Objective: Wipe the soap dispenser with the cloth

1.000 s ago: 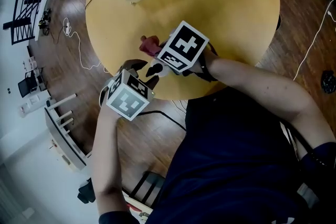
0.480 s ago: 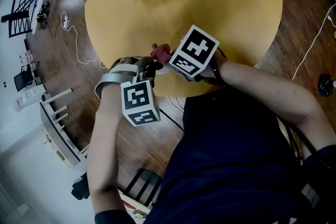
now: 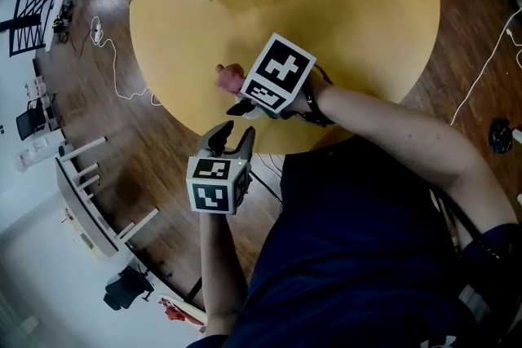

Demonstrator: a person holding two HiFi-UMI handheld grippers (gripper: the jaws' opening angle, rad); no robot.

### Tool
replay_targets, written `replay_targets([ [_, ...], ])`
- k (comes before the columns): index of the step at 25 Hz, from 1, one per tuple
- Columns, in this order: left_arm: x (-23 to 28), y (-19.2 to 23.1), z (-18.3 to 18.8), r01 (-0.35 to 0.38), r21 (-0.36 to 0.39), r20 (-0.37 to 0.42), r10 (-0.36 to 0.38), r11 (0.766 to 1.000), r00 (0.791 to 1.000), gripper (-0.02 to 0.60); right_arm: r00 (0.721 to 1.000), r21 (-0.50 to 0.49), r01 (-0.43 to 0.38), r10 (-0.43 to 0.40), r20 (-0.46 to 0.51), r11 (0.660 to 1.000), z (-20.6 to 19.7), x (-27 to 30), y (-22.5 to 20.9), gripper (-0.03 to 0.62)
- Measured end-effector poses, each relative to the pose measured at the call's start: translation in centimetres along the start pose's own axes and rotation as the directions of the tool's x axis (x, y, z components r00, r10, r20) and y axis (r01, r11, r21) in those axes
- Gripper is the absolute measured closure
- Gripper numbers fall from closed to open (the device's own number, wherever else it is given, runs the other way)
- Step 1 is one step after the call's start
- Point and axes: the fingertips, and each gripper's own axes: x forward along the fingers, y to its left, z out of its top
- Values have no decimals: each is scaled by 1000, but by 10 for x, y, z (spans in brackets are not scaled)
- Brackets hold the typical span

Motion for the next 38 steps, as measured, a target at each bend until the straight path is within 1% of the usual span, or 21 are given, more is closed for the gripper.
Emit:
replay_targets([
  [2, 10, 1, 1, -89, 30, 37, 88, 996, 995, 408, 1000, -15, -2, 1, -14, 1000, -12, -11, 2, 528],
  [3, 15, 4, 5, -114, 31, 65, 112, 993, 992, 408, 1000, -21, -13, 12, -28, 1000, -18, -14, 2, 528],
  [6, 25, 10, 11, -114, -20, 146, 116, 993, 982, 381, 995, -20, -67, 65, -74, 998, -35, -20, -4, 528],
  [7, 27, 10, 11, -103, -35, 170, 108, 994, 980, 379, 997, 0, -54, 54, -63, 999, -37, -25, -14, 528],
  [8, 28, 8, 12, -88, -44, 192, 95, 995, 977, 375, 999, 32, -15, 17, -39, 999, -38, -32, -28, 528],
  [10, 31, 2, 16, -55, -54, 234, 66, 997, 970, 364, 995, 96, 95, -96, 6, 991, -41, -44, -59, 528],
  [11, 32, 1, 19, -45, -59, 252, 58, 997, 966, 364, 990, 110, 137, -140, 20, 984, -42, -47, -68, 528],
  [12, 34, 0, 22, -39, -65, 266, 55, 997, 962, 365, 986, 108, 160, -164, 35, 981, -44, -46, -71, 528],
  [14, 39, -3, 30, -29, -80, 280, 50, 996, 959, 368, 984, 66, 156, -160, 76, 986, -44, -40, -60, 528],
  [16, 44, -4, 36, -12, -95, 289, 39, 995, 957, 388, 984, -7, 145, -143, 110, 989, -42, -30, -43, 528],
  [19, 45, -2, 39, -3, -84, 288, 27, 996, 957, 393, 975, -107, 193, -179, 132, 975, -45, -17, -34, 528],
  [21, 47, -1, 38, 9, -68, 277, 10, 998, 961, 393, 971, -130, 218, -202, 128, 967, -51, -12, -39, 528],
  [24, 47, 2, 38, 31, -81, 268, -8, 996, 964, 397, 971, -140, 234, -225, 80, 962, -62, -3, -47, 528],
  [27, 47, 4, 38, 38, -99, 268, -10, 994, 963, 407, 963, -198, 256, -267, -30, 946, -76, 6, -56, 528],
  [29, 47, 2, 38, 32, -92, 265, -7, 995, 964, 408, 957, -243, 246, -274, -91, 938, -89, 10, -53, 528],
  [31, 47, 1, 38, 29, -81, 261, -7, 996, 965, 408, 961, -279, 203, -245, -128, 939, -100, 11, -41, 528],
  [33, 47, 2, 38, 31, -71, 255, -12, 997, 967, 408, 969, -330, 112, -176, -171, 937, -112, 11, -22, 528],
  [34, 46, 3, 38, 33, -68, 253, -15, 997, 967, 408, 970, -379, 50, -135, -202, 924, -119, 10, -11, 528],
  [35, 45, 3, 38, 35, -65, 251, -17, 997, 968, 408, 965, -450, -18, -102, -241, 893, -126, 8, 1, 528],
  [37, 44, 3, 39, 35, -62, 249, -18, 997, 968, 408, 946, -602, -140, -74, -316, 786, -137, 1, 17, 528],
  [38, 45, 3, 39, 33, -62, 249, -16, 998, 968, 408, 940, -649, -178, -68, -335, 740, -138, -3, 22, 528],
])
